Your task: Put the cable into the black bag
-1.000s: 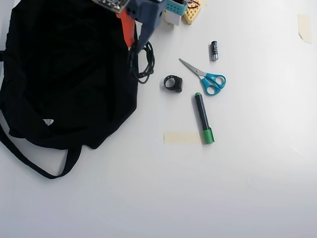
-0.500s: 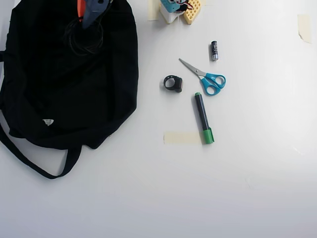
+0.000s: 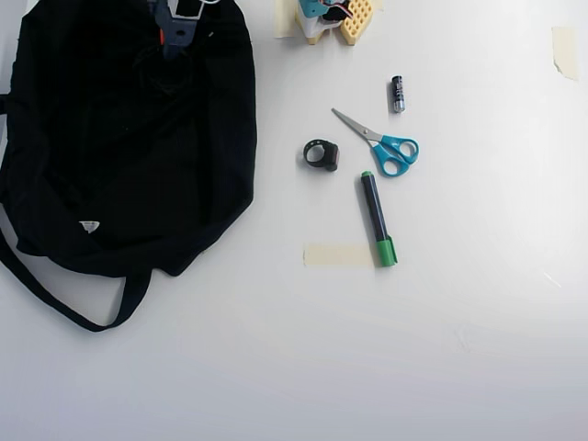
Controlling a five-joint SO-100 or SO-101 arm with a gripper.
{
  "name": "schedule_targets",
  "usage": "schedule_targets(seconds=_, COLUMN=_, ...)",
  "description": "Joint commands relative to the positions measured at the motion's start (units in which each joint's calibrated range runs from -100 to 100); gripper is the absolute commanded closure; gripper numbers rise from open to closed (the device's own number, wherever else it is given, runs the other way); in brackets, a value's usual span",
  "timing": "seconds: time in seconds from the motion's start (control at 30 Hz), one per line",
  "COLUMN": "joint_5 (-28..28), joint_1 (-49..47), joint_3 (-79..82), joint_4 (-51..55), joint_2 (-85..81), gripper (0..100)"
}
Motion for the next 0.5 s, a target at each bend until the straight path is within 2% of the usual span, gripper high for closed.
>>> schedule_targets(seconds=0.0, joint_5=-0.4, joint_1=0.2, joint_3=-1.3, joint_4=-1.0, joint_2=-0.4, gripper=78)
schedule_targets(seconds=0.13, joint_5=-1.3, joint_1=-2.1, joint_3=-1.8, joint_4=0.5, joint_2=-1.9, gripper=78)
schedule_targets(seconds=0.2, joint_5=-1.7, joint_1=-6.0, joint_3=-2.6, joint_4=6.0, joint_2=-12.2, gripper=80)
schedule_targets(seconds=0.23, joint_5=-1.7, joint_1=-7.8, joint_3=-2.2, joint_4=8.0, joint_2=-16.9, gripper=86)
schedule_targets(seconds=0.27, joint_5=-1.8, joint_1=-10.5, joint_3=-1.8, joint_4=9.7, joint_2=-23.0, gripper=99)
schedule_targets(seconds=0.4, joint_5=-2.2, joint_1=-27.0, joint_3=-0.9, joint_4=10.3, joint_2=-37.5, gripper=98)
schedule_targets(seconds=0.43, joint_5=-6.4, joint_1=-30.7, joint_3=1.1, joint_4=10.3, joint_2=-40.0, gripper=98)
schedule_targets(seconds=0.47, joint_5=-7.9, joint_1=-32.4, joint_3=3.5, joint_4=10.3, joint_2=-41.9, gripper=98)
